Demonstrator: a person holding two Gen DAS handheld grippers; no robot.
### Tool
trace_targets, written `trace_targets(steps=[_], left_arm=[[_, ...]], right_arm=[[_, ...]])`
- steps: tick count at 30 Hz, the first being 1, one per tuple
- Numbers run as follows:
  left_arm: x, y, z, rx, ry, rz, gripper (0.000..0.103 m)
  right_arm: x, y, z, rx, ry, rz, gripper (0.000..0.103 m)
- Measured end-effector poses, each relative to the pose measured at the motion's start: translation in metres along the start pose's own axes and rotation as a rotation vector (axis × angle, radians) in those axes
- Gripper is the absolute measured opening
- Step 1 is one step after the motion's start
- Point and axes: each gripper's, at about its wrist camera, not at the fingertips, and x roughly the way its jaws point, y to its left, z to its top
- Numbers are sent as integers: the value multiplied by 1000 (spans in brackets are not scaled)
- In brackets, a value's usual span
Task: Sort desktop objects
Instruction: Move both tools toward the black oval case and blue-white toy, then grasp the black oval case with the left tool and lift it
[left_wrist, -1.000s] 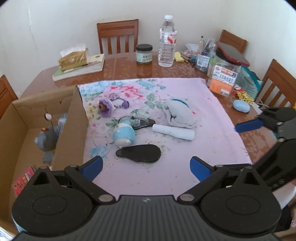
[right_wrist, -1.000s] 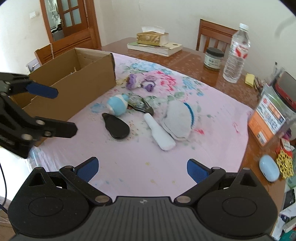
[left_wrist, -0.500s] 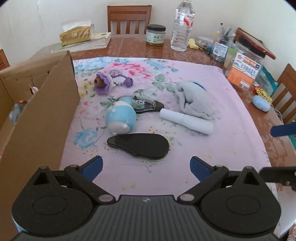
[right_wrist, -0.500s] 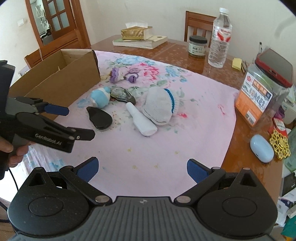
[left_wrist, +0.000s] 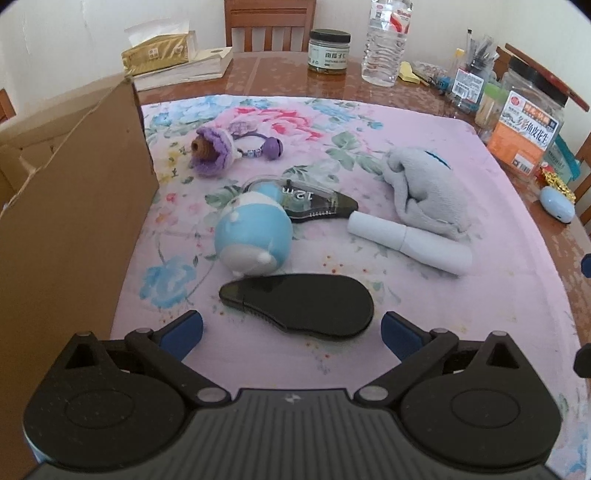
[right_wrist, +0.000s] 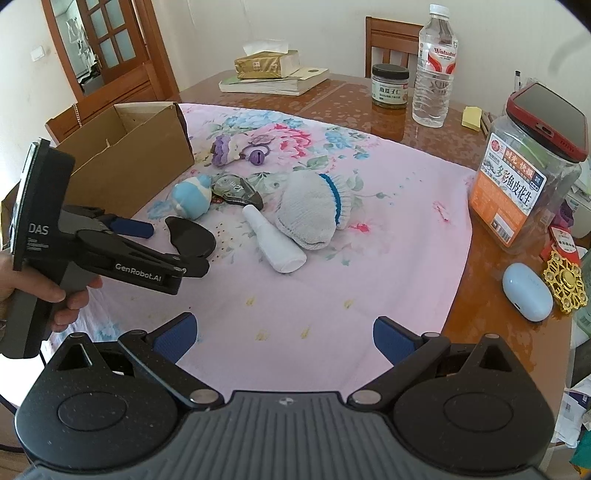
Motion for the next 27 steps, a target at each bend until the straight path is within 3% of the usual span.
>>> trace_targets(steps=[9,17,27], left_arm=[[8,-4,8,33,-30,-6,102],[7,-10,9,80,3,-39,102],[5,-5,11,46,1,-26,92]], right_arm=[[7,-8,2,17,12,9,103],[8,-11,3,19,20,10,103],[14,-6,8,-13,28,18,103]])
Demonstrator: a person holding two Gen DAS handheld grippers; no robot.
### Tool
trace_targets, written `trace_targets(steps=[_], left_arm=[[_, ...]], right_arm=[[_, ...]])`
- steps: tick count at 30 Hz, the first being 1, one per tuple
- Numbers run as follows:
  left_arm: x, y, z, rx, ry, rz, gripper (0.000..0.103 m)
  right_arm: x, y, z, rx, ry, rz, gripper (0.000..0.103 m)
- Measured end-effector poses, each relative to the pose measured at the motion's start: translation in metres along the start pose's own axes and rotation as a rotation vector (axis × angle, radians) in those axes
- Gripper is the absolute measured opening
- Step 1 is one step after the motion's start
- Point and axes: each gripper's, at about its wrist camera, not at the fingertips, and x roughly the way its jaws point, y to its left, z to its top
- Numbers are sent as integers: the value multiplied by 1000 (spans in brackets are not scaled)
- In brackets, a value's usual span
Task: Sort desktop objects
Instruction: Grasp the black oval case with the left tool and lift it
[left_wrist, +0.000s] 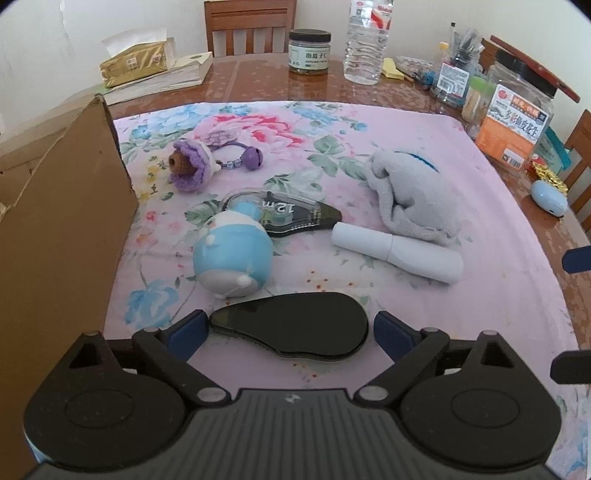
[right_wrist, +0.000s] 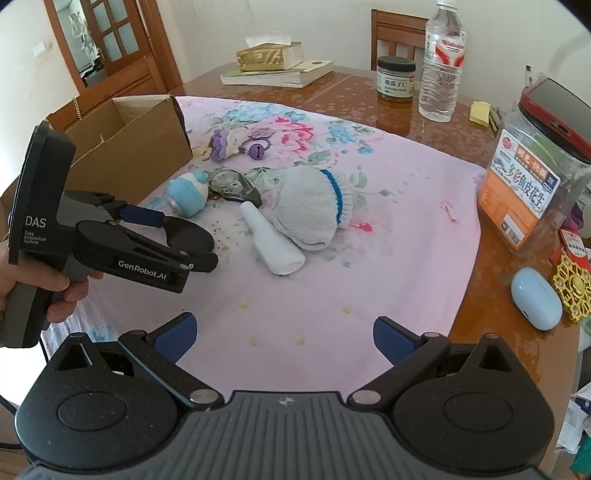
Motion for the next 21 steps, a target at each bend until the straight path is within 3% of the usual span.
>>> trace_targets(steps=[9,21], left_arm=[[-20,4,5,-26,-26,2,90],[-58,7,18,-43,-47,-11,90]], right_arm=[[9,7,4,-12,0,0,103],[33,9,23,-61,-33,-96,103]])
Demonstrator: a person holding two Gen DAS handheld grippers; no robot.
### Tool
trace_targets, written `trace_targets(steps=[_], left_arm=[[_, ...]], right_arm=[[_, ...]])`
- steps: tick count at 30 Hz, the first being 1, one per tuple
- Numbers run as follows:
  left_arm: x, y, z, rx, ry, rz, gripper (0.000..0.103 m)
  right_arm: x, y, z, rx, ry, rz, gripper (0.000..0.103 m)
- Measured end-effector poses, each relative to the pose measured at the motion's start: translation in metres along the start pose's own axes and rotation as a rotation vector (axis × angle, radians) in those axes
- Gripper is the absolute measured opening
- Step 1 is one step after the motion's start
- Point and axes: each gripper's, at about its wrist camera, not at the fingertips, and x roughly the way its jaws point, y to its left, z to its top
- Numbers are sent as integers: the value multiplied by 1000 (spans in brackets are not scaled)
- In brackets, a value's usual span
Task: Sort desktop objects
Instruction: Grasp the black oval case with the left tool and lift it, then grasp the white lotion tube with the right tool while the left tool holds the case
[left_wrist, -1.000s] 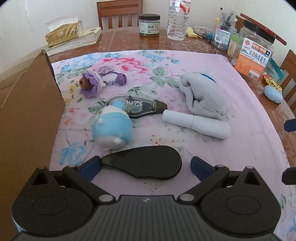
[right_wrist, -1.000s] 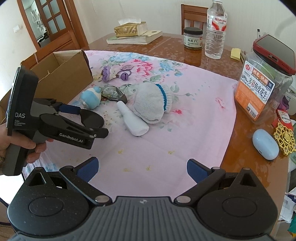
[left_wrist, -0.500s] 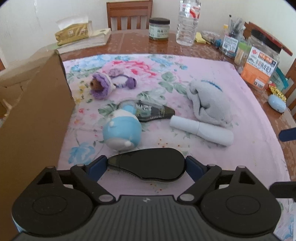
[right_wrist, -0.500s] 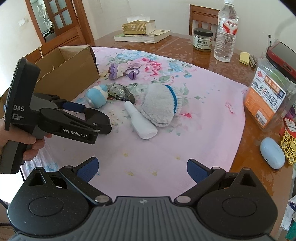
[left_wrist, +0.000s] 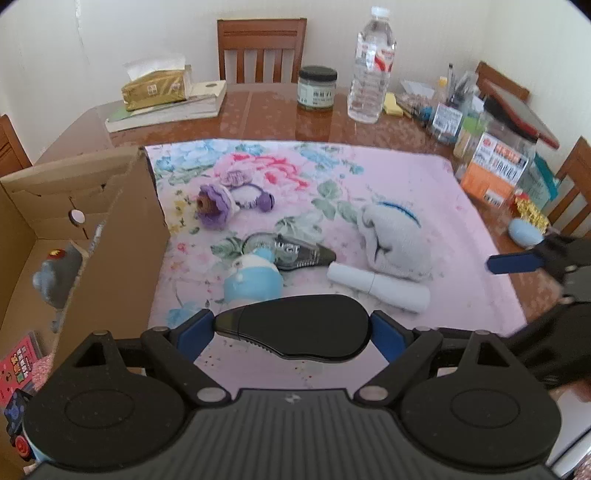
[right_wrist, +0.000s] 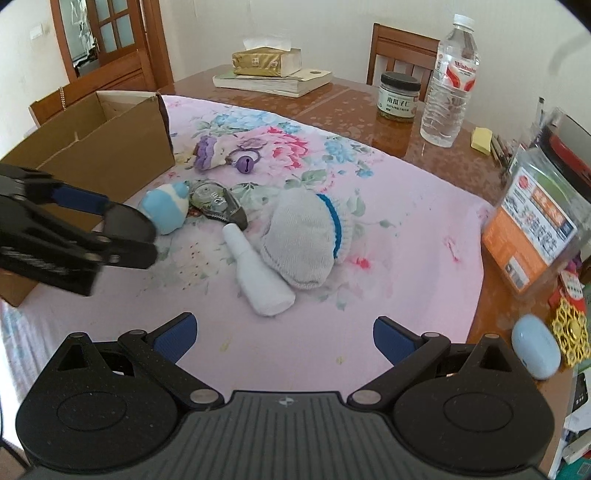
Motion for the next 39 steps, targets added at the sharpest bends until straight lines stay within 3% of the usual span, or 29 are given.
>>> trace_targets(steps=[10,26,39], left_arm=[[-26,6,11,-6,-26,13,90],[-64,30,29,-18,-75,24,90],[-68,61,36,-33,-86,22,90]], right_arm=[[36,0,16,66,37,-17,103],[56,6,44,261,6,-89,103],[80,19,63,348,30,-213,103]])
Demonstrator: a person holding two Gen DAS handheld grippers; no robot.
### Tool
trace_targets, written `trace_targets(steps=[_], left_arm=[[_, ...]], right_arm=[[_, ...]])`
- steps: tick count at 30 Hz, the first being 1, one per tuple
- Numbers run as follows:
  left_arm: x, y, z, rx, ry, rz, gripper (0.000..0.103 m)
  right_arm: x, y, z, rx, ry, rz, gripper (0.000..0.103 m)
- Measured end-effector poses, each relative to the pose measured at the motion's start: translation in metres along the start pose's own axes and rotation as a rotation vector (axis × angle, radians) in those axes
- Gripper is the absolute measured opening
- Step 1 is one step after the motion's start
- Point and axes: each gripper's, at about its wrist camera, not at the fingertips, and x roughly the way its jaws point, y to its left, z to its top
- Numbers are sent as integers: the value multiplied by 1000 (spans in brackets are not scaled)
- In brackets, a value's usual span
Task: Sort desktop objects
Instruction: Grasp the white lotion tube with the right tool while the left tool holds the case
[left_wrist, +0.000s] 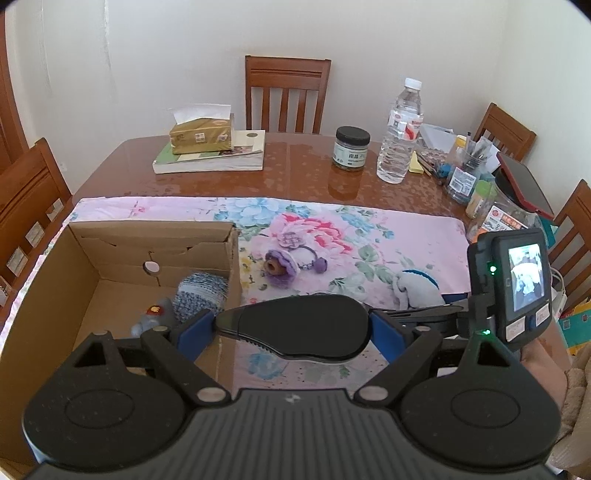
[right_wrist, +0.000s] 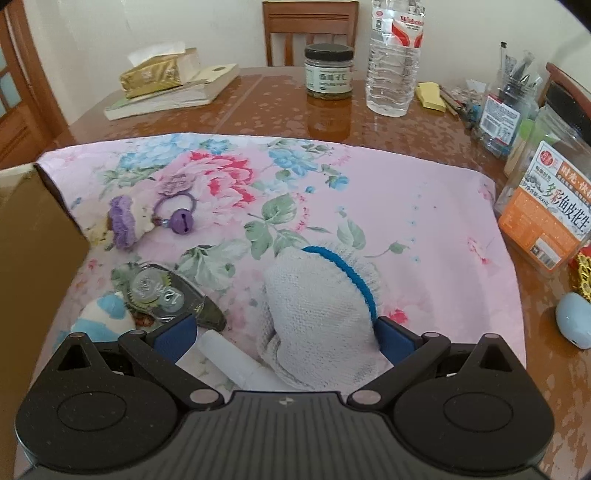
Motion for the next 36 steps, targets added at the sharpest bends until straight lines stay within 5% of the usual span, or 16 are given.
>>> trace_targets(steps=[20,36], left_arm=[[4,5,1,22,8,-28,90],[1,6,0,40,7,-49,90]], right_arm=[[-10,-12,-31,-51,57,-59,103],[-18,-13,-34,96,75,-89,103]])
